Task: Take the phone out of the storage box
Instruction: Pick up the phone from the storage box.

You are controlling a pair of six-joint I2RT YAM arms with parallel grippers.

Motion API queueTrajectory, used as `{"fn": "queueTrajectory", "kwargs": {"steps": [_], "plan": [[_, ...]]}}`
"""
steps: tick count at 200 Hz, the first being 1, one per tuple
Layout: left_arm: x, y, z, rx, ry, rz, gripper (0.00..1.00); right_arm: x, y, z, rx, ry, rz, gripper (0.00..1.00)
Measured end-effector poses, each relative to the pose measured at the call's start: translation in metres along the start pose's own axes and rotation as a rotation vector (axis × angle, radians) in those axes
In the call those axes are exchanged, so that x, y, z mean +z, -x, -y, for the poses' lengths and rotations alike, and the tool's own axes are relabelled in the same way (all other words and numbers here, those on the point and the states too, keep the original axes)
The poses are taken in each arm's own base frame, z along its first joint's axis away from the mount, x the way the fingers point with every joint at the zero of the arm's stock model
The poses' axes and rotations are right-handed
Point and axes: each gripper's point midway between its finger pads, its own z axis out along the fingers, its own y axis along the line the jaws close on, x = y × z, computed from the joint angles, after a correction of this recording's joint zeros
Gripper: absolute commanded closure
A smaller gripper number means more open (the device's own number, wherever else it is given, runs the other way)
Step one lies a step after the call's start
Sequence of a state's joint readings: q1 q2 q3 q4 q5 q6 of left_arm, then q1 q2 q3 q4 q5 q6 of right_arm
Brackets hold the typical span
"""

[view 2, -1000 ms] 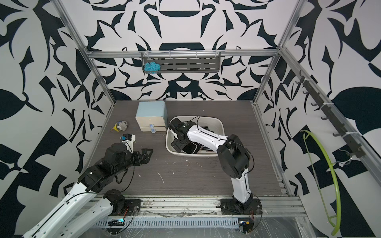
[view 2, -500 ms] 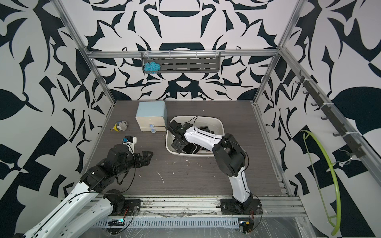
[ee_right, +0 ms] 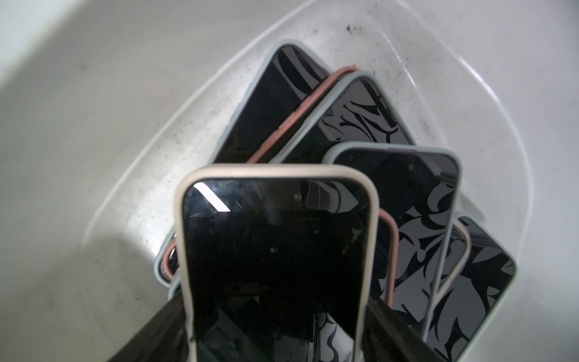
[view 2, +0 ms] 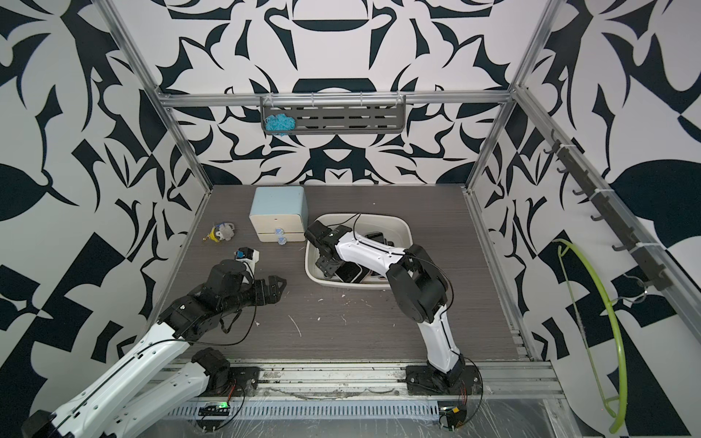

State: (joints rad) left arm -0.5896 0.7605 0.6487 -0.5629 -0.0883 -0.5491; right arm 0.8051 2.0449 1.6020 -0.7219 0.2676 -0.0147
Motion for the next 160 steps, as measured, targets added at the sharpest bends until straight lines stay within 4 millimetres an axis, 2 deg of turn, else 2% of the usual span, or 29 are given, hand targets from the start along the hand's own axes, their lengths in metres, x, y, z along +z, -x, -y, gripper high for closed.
{"fn": "queueTrajectory", "kwargs": {"steps": [20, 93, 125, 160], "plan": [[0.003, 0.0, 0.002, 0.0, -0.005, -0.009, 0.0, 0.0, 0.001, 0.003, 0.018, -0.005, 0.003, 0.44], [0.011, 0.017, 0.021, -0.01, -0.047, -0.018, 0.0, -0.004, 0.002, 0.04, 0.185, -0.026, 0.02, 0.44], [0.016, 0.018, 0.023, -0.035, -0.051, -0.025, 0.0, -0.022, 0.009, 0.057, 0.242, -0.037, 0.065, 0.44], [0.016, 0.024, 0.027, -0.047, -0.068, -0.003, 0.0, -0.053, 0.024, 0.071, 0.315, -0.035, 0.14, 0.43]]}}
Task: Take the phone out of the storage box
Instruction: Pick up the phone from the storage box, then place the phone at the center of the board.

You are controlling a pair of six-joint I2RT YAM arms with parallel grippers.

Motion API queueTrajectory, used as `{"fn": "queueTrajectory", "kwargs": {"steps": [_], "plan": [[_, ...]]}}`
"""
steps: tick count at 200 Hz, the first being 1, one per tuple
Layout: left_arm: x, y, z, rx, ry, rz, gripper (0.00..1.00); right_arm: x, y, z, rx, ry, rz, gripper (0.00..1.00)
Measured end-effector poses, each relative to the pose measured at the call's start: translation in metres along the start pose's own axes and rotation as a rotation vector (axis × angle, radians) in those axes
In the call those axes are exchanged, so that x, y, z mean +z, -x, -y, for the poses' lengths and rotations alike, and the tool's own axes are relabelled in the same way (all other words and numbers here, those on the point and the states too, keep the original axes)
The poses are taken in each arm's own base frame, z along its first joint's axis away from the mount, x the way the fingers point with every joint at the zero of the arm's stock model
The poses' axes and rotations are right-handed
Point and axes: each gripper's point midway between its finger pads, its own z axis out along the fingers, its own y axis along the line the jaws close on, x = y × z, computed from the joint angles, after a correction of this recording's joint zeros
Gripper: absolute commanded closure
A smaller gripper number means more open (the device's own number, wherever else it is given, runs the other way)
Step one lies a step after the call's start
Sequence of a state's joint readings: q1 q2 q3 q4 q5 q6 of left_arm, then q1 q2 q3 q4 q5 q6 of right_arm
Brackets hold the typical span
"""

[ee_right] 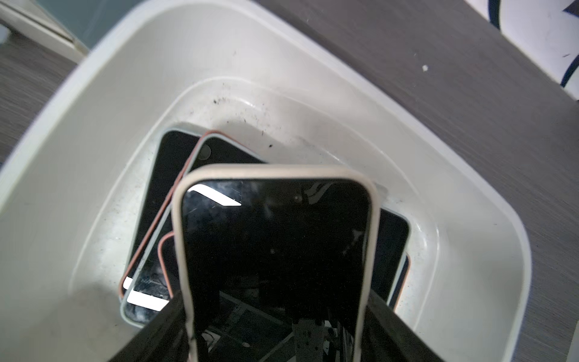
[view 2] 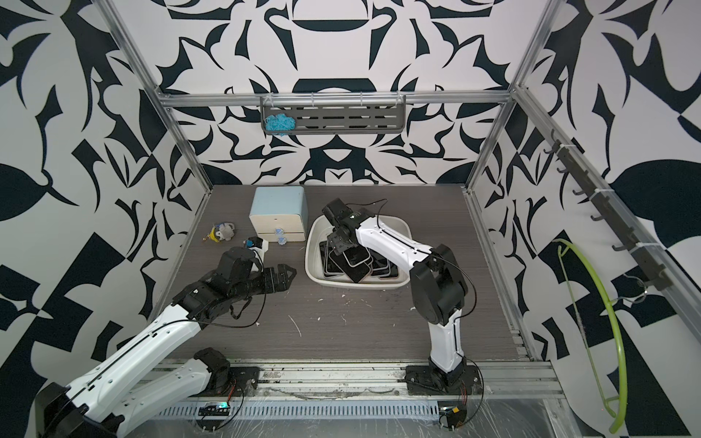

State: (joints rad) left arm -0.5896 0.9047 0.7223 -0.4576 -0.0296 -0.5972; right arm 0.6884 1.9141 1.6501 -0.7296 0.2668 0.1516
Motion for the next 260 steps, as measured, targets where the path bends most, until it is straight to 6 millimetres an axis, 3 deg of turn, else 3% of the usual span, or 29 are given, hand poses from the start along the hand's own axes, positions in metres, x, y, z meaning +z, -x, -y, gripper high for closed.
{"fn": "queueTrajectory", "kwargs": {"steps": [26, 54, 81, 113, 158, 185, 220, 260], "plan": [[0.002, 0.001, 0.002, -0.01, -0.009, -0.001, 0.0, -0.022, 0.004, 0.001, 0.06, 0.029, 0.024, 0.43], [0.011, -0.005, 0.002, -0.02, -0.01, -0.041, 0.0, -0.046, -0.005, -0.004, 0.157, 0.099, 0.022, 0.43], [0.016, -0.009, 0.006, -0.033, -0.03, -0.068, 0.0, -0.068, -0.038, -0.014, 0.23, 0.151, -0.004, 0.43], [0.018, -0.005, 0.013, -0.042, -0.066, -0.058, 0.0, -0.085, -0.093, -0.044, 0.251, 0.206, -0.063, 0.42], [0.027, -0.012, 0.017, -0.045, -0.096, -0.093, 0.0, -0.09, -0.172, -0.085, 0.206, 0.219, -0.16, 0.42], [0.032, -0.023, 0.013, -0.056, -0.095, -0.124, 0.0, -0.09, -0.204, -0.099, 0.194, 0.206, -0.191, 0.41], [0.031, -0.027, 0.012, -0.067, -0.097, -0.131, 0.0, -0.074, -0.222, -0.096, 0.257, 0.135, -0.208, 0.41], [0.02, -0.029, 0.01, -0.067, -0.094, -0.131, 0.0, -0.055, -0.218, -0.097, 0.375, 0.073, -0.178, 0.36]]}}
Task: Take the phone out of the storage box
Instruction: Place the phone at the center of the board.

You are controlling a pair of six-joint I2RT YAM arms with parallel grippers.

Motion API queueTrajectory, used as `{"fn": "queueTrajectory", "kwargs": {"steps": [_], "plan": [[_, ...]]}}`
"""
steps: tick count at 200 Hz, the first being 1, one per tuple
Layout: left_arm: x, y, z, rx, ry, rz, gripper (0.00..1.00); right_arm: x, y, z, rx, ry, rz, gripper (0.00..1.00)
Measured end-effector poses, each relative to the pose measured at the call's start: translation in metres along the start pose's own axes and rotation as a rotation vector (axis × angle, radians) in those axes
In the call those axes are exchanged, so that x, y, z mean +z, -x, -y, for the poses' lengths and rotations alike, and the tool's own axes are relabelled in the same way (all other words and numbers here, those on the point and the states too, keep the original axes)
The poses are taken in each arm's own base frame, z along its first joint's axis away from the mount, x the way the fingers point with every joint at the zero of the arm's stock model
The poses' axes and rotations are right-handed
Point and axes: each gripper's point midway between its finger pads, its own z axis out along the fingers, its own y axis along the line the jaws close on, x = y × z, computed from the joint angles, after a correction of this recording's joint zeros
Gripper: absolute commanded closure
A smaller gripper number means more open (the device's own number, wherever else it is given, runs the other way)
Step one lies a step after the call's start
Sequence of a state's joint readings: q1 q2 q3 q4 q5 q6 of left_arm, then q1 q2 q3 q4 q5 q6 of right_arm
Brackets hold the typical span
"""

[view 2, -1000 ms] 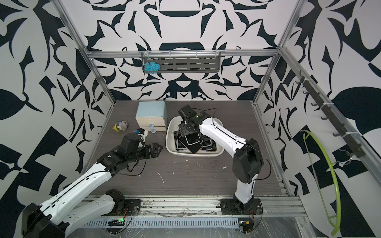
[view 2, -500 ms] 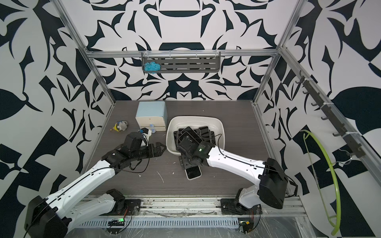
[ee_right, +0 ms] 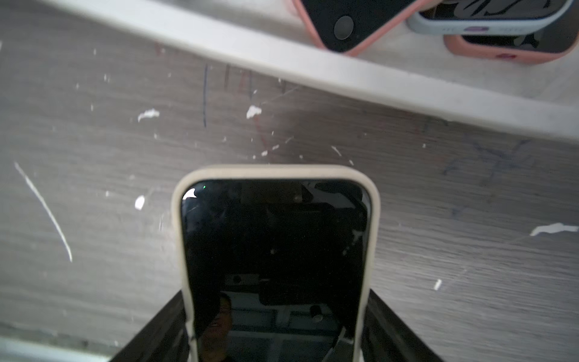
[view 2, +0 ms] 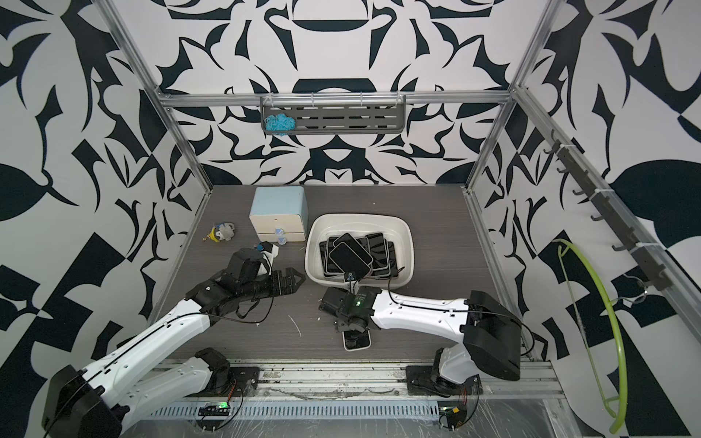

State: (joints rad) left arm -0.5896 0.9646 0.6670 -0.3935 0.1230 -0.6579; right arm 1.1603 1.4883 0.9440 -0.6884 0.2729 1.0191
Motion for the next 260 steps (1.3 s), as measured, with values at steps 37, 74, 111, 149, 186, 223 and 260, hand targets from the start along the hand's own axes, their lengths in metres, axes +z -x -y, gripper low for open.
{"fn": "queueTrajectory", "kwargs": {"steps": [37, 74, 111, 149, 186, 223, 260], "plan": [[-0.01, -0.005, -0.003, -0.002, 0.01, -0.003, 0.0, 0.024, 0.004, -0.004, 0.03, -0.045, 0.027, 0.15], [-0.013, -0.007, -0.005, -0.003, 0.02, -0.002, 0.0, 0.033, 0.004, -0.002, 0.034, -0.074, 0.034, 0.0], [-0.008, -0.008, -0.009, -0.008, 0.039, -0.014, 0.0, 0.008, 0.012, -0.002, 0.03, -0.033, 0.058, 0.01], [-0.002, -0.01, -0.013, -0.014, 0.06, -0.031, 0.0, -0.054, 0.049, -0.025, -0.005, 0.083, 0.116, 0.01], [-0.002, -0.007, -0.011, -0.012, 0.054, -0.022, 0.0, -0.085, 0.115, -0.011, 0.013, 0.117, 0.17, 0.01], [-0.005, -0.005, -0.009, -0.019, 0.045, -0.01, 0.0, -0.044, 0.155, 0.022, -0.12, -0.009, 0.084, 0.0], [-0.023, 0.0, -0.002, -0.032, 0.002, 0.06, 0.0, 0.017, 0.163, 0.027, -0.333, -0.095, -0.068, 0.0]]}}
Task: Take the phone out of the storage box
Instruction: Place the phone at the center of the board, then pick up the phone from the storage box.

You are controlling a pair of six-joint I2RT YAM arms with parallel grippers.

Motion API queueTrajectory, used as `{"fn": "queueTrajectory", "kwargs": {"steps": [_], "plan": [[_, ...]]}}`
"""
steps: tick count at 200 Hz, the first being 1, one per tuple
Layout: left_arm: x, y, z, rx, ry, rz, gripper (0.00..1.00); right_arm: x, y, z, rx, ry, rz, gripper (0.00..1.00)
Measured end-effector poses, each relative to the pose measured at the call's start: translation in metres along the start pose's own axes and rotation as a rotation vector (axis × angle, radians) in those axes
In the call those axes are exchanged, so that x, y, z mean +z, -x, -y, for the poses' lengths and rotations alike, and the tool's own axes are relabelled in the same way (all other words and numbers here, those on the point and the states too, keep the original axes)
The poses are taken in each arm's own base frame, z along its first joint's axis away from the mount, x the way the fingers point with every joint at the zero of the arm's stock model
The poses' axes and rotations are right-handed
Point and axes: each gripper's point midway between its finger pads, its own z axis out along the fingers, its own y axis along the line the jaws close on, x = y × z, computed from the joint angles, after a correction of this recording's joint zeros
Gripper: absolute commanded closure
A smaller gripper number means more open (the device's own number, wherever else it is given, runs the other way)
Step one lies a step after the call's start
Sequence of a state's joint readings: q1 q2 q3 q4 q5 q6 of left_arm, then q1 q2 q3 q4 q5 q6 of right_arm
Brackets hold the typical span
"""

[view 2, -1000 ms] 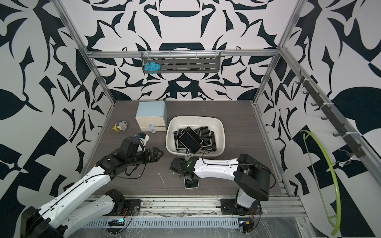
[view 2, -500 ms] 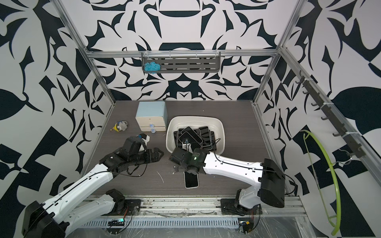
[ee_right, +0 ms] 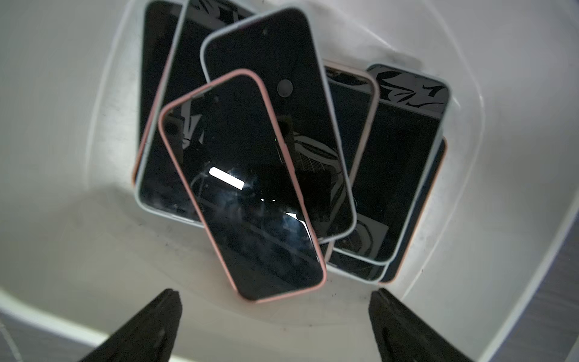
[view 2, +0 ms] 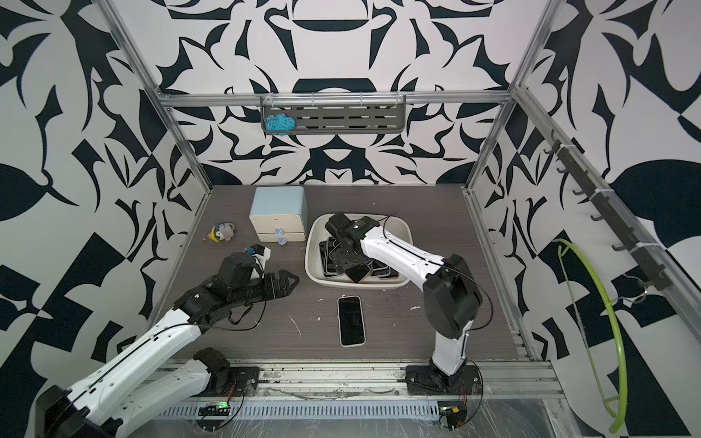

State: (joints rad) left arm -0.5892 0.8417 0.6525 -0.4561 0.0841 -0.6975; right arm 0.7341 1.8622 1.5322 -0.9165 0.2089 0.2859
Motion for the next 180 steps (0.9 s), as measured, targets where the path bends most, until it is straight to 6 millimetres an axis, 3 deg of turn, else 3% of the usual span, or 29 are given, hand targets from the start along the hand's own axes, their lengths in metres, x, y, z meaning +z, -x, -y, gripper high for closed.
{"fn": "queueTrajectory", "kwargs": {"steps": [27, 62, 180], "plan": [[-0.009, -0.002, -0.003, -0.009, -0.006, 0.03, 0.0, 0.027, 0.005, -0.007, -0.122, -0.018, -0.07, 0.0], [-0.015, -0.005, -0.01, -0.016, 0.019, 0.038, 0.0, 0.042, 0.014, -0.012, -0.188, -0.029, -0.096, 0.01], [-0.007, -0.015, -0.025, -0.018, 0.097, -0.017, 0.0, 0.053, 0.026, -0.009, -0.22, -0.034, -0.105, 0.03]]}}
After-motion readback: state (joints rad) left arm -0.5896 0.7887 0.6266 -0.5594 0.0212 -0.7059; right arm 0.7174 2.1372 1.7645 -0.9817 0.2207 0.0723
